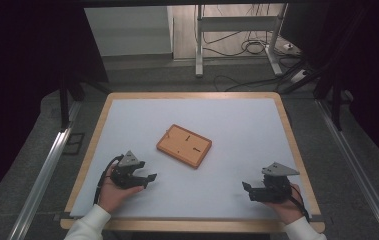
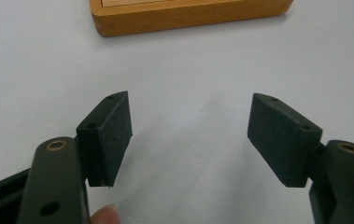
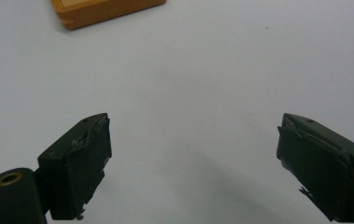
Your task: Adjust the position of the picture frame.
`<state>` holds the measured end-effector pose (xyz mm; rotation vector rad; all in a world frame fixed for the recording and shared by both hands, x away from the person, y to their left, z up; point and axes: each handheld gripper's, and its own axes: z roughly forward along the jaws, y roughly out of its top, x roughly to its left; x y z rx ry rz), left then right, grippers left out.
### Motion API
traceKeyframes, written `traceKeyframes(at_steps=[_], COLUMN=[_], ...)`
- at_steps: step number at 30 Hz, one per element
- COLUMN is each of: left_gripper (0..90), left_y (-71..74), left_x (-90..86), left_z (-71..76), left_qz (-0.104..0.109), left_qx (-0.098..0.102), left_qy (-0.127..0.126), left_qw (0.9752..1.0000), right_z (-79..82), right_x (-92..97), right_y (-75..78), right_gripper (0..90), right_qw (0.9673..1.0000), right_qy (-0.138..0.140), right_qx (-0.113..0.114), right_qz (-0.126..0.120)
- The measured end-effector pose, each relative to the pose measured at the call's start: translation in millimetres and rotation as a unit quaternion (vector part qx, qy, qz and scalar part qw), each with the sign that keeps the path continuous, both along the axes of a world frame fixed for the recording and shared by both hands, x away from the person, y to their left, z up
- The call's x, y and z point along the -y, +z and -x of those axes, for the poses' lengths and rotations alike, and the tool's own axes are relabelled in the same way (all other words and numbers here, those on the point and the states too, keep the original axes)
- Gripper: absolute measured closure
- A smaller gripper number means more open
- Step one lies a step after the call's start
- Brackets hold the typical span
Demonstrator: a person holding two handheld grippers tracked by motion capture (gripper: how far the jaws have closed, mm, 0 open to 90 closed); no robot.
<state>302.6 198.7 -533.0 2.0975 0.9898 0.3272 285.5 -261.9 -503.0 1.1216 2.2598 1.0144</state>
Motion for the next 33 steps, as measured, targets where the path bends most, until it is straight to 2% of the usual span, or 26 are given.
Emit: traceKeyframes(at_steps=[7,16,23,30,33], left_gripper=[29.8,29.6,29.1,29.0,29.0], left_y=[-1.3,2.8,3.8,4.6,8.3], left_x=[0.2,2.5,4.2,3.7,5.0], left_z=[-2.2,2.0,0.1,-3.4,-3.7], left_qz=[-0.007,-0.002,0.004,0.005,0.002], left_qx=[-0.005,0.000,0.002,-0.003,0.003], left_qy=[0.004,0.016,0.012,0.022,0.022], left_qw=[1.0000,0.9999,0.9999,0.9997,0.9997], right_z=[2.0,6.2,9.8,7.8,8.6], right_x=[-5.2,-1.9,-2.5,-2.3,-3.1], right_y=[-2.9,0.8,0.3,-5.0,-5.7], right_gripper=[12.9,12.8,12.8,12.8,12.9], right_qw=[0.9995,0.9997,0.9996,0.9998,0.9998], right_qy=[0.029,0.020,0.017,0.014,0.015], right_qx=[-0.002,0.012,0.019,0.007,0.007], right_qz=[0.011,0.008,0.011,0.013,0.015])
